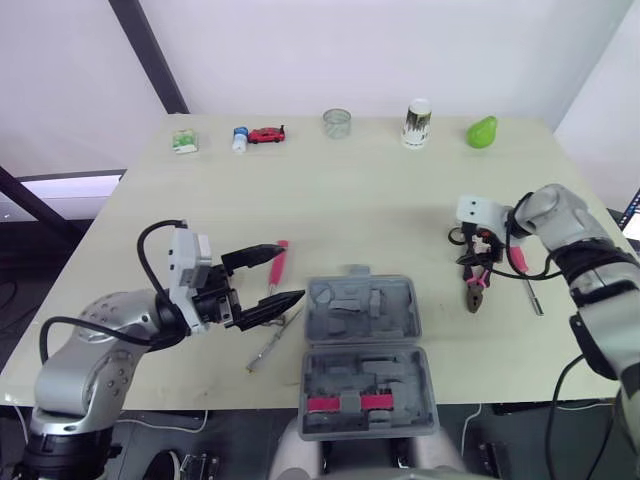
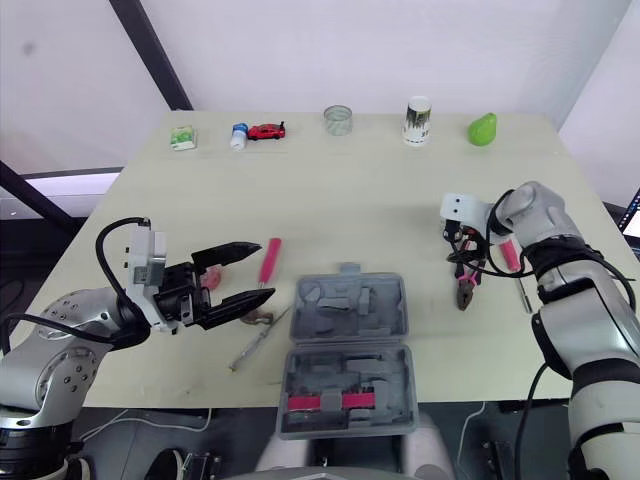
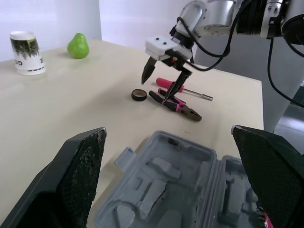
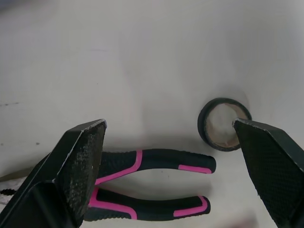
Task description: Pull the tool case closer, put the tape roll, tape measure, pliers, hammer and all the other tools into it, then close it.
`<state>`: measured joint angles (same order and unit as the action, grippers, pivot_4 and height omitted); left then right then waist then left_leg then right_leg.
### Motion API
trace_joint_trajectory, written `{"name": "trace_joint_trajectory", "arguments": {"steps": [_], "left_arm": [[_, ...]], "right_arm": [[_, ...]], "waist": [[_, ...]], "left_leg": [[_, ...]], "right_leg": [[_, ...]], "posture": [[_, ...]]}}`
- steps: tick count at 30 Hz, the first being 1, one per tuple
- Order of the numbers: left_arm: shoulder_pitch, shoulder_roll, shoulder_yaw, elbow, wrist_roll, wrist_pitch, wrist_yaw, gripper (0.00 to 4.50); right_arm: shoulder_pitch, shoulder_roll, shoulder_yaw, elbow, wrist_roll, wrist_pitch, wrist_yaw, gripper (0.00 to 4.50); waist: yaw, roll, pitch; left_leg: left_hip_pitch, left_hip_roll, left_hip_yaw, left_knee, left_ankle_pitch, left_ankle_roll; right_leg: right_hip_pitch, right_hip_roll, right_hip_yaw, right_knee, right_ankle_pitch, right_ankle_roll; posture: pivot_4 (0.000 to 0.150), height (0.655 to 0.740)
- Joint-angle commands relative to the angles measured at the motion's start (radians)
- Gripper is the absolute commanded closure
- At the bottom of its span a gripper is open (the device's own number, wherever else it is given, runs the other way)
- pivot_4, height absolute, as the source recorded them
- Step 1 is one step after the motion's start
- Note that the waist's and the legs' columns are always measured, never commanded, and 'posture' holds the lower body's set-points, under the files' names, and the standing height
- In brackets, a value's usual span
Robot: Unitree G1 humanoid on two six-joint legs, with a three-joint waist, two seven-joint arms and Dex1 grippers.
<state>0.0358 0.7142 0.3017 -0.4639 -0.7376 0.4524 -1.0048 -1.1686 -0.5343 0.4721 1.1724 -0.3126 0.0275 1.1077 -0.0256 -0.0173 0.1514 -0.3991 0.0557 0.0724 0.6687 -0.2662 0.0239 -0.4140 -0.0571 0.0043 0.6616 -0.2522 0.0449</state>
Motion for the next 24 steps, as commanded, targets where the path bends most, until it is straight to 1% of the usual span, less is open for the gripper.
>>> {"name": "trace_joint_trajectory", "arguments": {"steps": [1,9,14,18,24], "left_arm": [[0.026,-0.001,0.047,-0.067,-0.029,-0.008,0.032,0.0],[0.084,-0.005,0.08,-0.13,-0.05,-0.013,0.075,0.0],[0.133,-0.011,0.117,-0.171,-0.063,-0.018,0.104,0.0],[0.174,-0.013,0.143,-0.192,-0.07,-0.022,0.115,0.0],[0.211,-0.01,0.173,-0.223,-0.082,-0.02,0.133,0.0]], "right_arm": [[-0.059,0.027,-0.009,0.081,-0.036,0.004,-0.042,0.02],[-0.094,0.089,-0.055,0.162,-0.052,0.05,-0.092,0.02],[-0.097,0.118,-0.12,0.181,-0.023,0.106,-0.107,0.02],[-0.099,0.15,-0.201,0.187,0.025,0.172,-0.121,0.02],[-0.095,0.174,-0.292,0.192,0.059,0.234,-0.254,0.02]], "waist": [[-0.001,0.0,0.0],[-0.011,0.001,0.0],[-0.018,0.001,0.0],[-0.018,0.001,0.001],[-0.014,0.001,0.001]], "left_leg": [[0.0,0.0,0.0,0.0,0.0,0.0],[0.0,0.0,0.0,0.0,0.0,0.0],[0.0,0.0,-0.001,0.0,0.0,0.0],[0.001,0.0,-0.001,0.0,0.0,0.0],[0.0,0.0,0.0,0.0,0.0,0.0]], "right_leg": [[0.0,0.0,0.0,0.0,0.0,0.0],[0.0,0.0,-0.001,0.0,0.0,0.0],[0.0,0.0,0.0,0.0,0.0,0.0],[0.0,0.0,0.001,0.001,0.0,0.0],[0.0,-0.001,0.0,0.0,0.0,0.0]], "posture": [[0.15,0.74],[0.15,0.74],[0.15,0.74],[0.15,0.74],[0.15,0.74]]}}
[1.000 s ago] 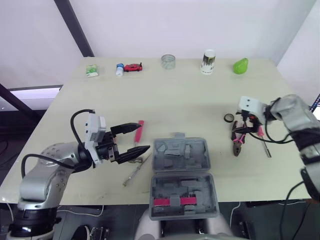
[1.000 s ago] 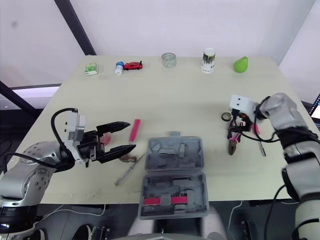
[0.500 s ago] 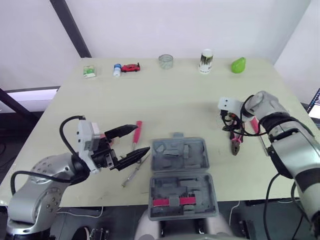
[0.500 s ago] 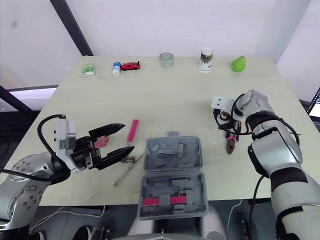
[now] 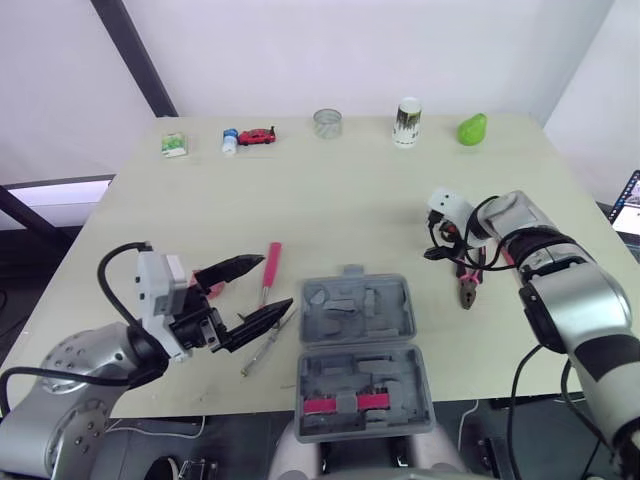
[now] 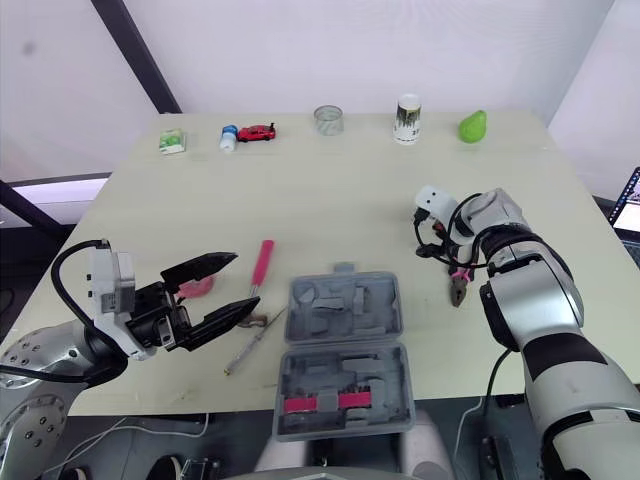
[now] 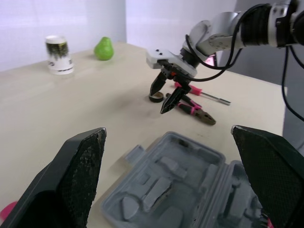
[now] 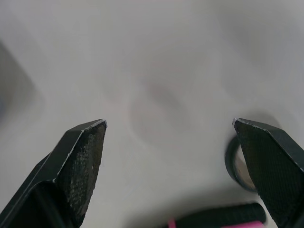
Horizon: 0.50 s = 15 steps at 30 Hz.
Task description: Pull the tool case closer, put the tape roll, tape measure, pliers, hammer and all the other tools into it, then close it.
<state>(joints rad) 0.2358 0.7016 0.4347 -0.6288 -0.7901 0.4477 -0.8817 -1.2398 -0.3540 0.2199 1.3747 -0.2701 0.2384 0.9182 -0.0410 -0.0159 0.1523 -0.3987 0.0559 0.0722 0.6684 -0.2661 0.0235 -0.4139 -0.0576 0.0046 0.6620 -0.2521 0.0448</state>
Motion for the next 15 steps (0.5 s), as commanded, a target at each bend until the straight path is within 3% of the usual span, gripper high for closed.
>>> {"name": "trace_joint_trajectory", "arguments": {"steps": [1,15], "left_arm": [[0.016,0.004,0.044,-0.063,-0.03,-0.015,0.014,0.0],[0.014,0.025,0.069,-0.057,-0.064,-0.005,0.024,0.0]], "right_arm": [[-0.022,-0.005,-0.05,-0.01,0.019,0.028,-0.082,0.02],[-0.004,0.01,-0.164,-0.009,0.071,0.123,-0.172,0.02]], "waist": [[0.002,0.0,0.0],[-0.001,0.0,0.0]], "left_leg": [[0.0,0.0,0.0,0.0,0.0,0.0],[0.0,0.0,0.0,0.0,-0.001,0.001]], "right_leg": [[0.0,0.0,0.0,0.0,0.0,0.0],[0.0,0.0,-0.001,0.0,0.0,0.0]], "posture": [[0.15,0.74],[0.15,0.74]]}}
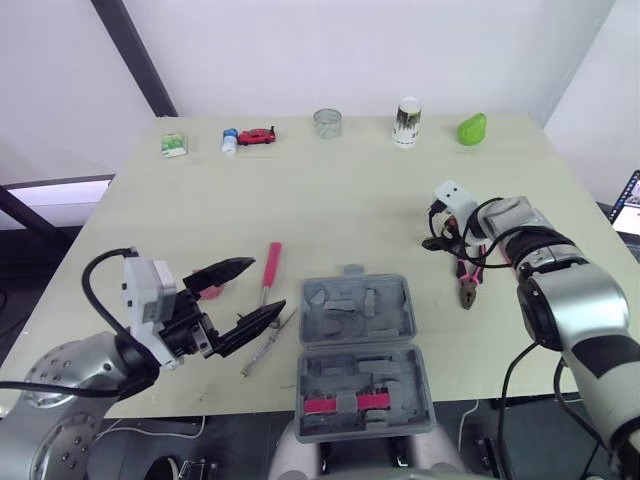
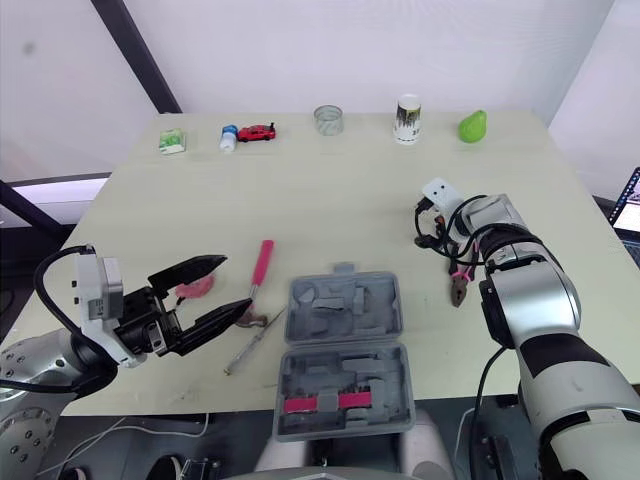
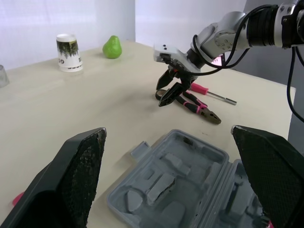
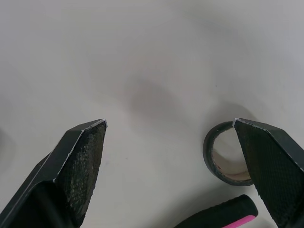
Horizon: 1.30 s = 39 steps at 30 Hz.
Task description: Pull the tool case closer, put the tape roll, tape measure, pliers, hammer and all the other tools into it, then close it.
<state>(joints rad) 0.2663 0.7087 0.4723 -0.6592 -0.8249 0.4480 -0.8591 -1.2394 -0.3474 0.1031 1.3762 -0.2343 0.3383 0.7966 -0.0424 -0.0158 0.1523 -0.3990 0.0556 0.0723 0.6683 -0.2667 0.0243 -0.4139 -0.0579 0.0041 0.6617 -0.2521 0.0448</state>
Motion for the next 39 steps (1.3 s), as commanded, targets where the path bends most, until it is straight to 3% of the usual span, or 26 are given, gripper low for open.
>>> {"name": "trace_joint_trajectory", "arguments": {"steps": [1,20,23,30,36,39], "left_arm": [[-0.02,0.021,0.032,-0.025,-0.033,-0.003,0.003,0.0],[-0.068,0.056,0.017,0.009,-0.068,0.024,-0.011,0.0],[-0.065,0.058,0.02,0.003,-0.067,0.027,-0.008,0.0],[-0.063,0.056,0.028,-0.01,-0.069,0.033,0.009,0.0],[-0.068,0.05,0.012,-0.014,-0.065,0.031,0.019,0.0],[-0.068,0.052,-0.003,-0.011,-0.06,0.027,0.007,0.0]], "right_arm": [[-0.003,0.006,-0.061,-0.01,0.043,0.03,-0.07,0.02],[0.046,0.014,-0.164,-0.014,0.09,0.079,-0.164,0.02],[0.057,0.018,-0.182,-0.015,0.1,0.063,-0.189,0.81],[0.066,0.019,-0.176,-0.014,0.093,0.039,-0.205,4.4],[0.048,-0.003,-0.091,-0.016,0.019,-0.005,-0.111,4.46],[0.039,-0.05,0.085,-0.027,-0.126,-0.145,0.116,4.46]], "waist": [[0.0,0.0,0.0],[-0.001,0.0,0.0],[-0.001,0.0,0.0],[-0.001,0.0,0.0],[-0.001,0.0,0.0],[0.0,0.001,0.0]], "left_leg": [[0.0,0.0,0.0,0.0,0.0,0.0],[0.0,0.0,0.0,0.0,0.0,0.0],[0.0,0.0,0.0,0.0,0.0,0.0],[0.0,0.0,0.0,0.0,0.0,0.0],[0.0,0.0,0.0,0.0,-0.002,0.003],[0.0,0.0,0.0,0.0,-0.002,0.003]], "right_leg": [[0.0,0.0,0.0,0.0,0.0,0.0],[0.0,0.0,0.0,0.0,0.0,0.0],[0.0,0.0,0.0,0.0,0.0,0.0],[0.0,0.0,0.0,0.0,0.0,0.0],[0.0,0.0,0.0,0.0,0.0,0.0],[0.0,0.0,0.0,-0.001,0.0,0.0]], "posture": [[0.15,0.74],[0.15,0.74],[0.15,0.74],[0.15,0.74],[0.15,0.74],[0.15,0.74]]}}
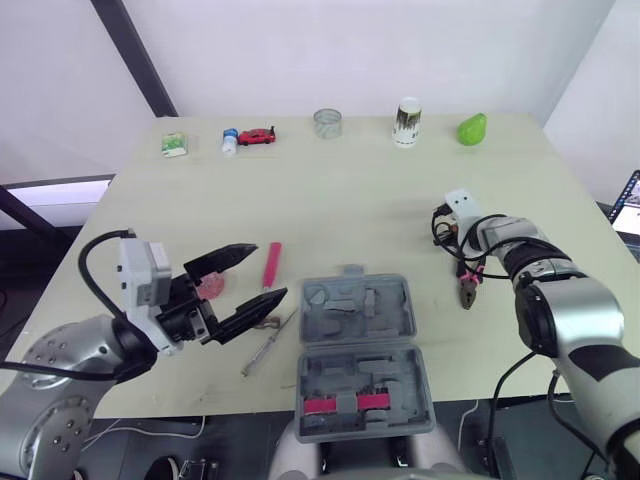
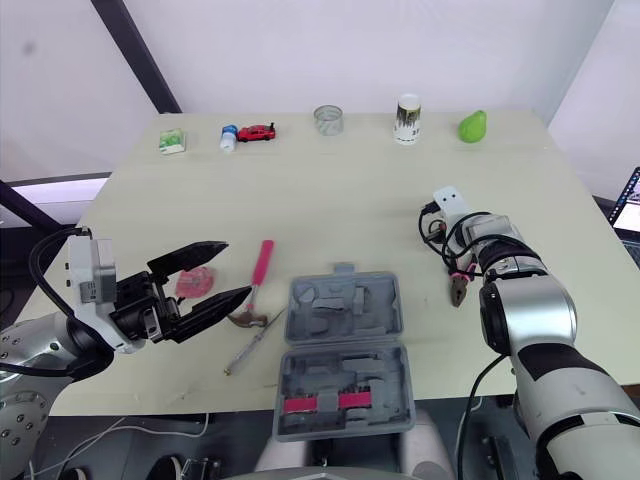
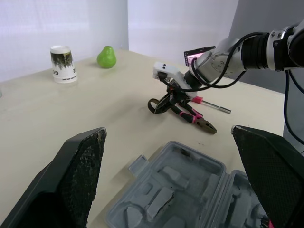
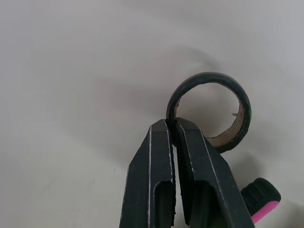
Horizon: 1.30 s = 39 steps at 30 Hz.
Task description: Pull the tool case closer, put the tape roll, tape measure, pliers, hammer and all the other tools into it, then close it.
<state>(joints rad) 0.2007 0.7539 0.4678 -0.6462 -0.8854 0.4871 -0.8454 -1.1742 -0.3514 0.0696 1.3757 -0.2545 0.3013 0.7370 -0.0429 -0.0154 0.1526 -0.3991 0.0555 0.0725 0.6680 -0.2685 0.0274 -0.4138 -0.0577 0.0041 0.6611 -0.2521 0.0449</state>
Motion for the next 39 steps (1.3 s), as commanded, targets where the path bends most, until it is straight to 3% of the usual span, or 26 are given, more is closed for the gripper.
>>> {"name": "trace_joint_trajectory", "arguments": {"steps": [1,11,18,22,27,31,39], "left_arm": [[-0.002,0.008,-0.002,-0.023,0.001,-0.012,-0.011,0.0],[-0.038,0.061,-0.066,0.05,0.051,-0.039,-0.143,0.0],[-0.114,0.086,-0.11,0.134,0.094,-0.068,-0.238,0.0],[-0.141,0.088,-0.135,0.17,0.119,-0.091,-0.281,0.0],[-0.191,0.096,-0.156,0.22,0.14,-0.105,-0.325,0.0],[-0.216,0.098,-0.165,0.249,0.152,-0.112,-0.35,0.0],[-0.211,0.103,-0.164,0.301,0.214,-0.158,-0.384,0.0]], "right_arm": [[-0.028,-0.059,0.158,-0.031,-0.134,-0.144,0.233,4.46],[-0.038,-0.148,0.365,-0.14,-0.261,-0.405,0.553,4.46],[0.142,-0.262,0.41,-0.549,-0.231,-0.396,0.791,4.46],[0.308,-0.318,0.41,-0.869,-0.235,-0.322,0.794,4.46],[0.41,-0.345,0.429,-1.115,-0.265,-0.254,0.78,4.46],[0.434,-0.348,0.44,-1.209,-0.275,-0.208,0.784,4.46],[0.358,-0.323,0.483,-1.224,-0.279,-0.226,0.81,4.46]], "waist": [[0.002,0.001,0.0],[0.0,0.004,0.003],[0.009,0.005,0.004],[0.01,0.005,0.005],[0.008,0.005,0.005],[0.009,0.004,0.005],[0.012,0.003,0.006]], "left_leg": [[0.0,0.0,0.0,0.0,0.0,0.0],[0.0,0.0,0.0,0.0,0.001,-0.001],[0.0,0.0,-0.001,0.0,0.001,-0.002],[0.0,0.0,-0.001,0.0,0.001,-0.002],[0.0,0.0,-0.001,0.001,0.0,0.0],[0.0,0.0,-0.001,0.001,0.0,0.0],[0.0,0.0,-0.001,0.001,0.0,0.0]], "right_leg": [[0.0,0.0,0.0,0.0,0.0,0.0],[0.0,0.001,0.0,0.0,0.0,0.0],[0.0,0.0,-0.001,-0.001,0.0,0.0],[0.0,0.0,-0.001,0.0,0.0,0.0],[0.0,0.001,-0.001,0.0,0.0,0.0],[0.0,0.001,-0.001,0.0,0.0,0.0],[0.0,0.001,-0.001,0.0,0.0,0.0]], "posture": [[0.15,0.74],[0.15,0.74],[0.15,0.74],[0.15,0.74],[0.15,0.74],[0.15,0.74],[0.15,0.74]]}}
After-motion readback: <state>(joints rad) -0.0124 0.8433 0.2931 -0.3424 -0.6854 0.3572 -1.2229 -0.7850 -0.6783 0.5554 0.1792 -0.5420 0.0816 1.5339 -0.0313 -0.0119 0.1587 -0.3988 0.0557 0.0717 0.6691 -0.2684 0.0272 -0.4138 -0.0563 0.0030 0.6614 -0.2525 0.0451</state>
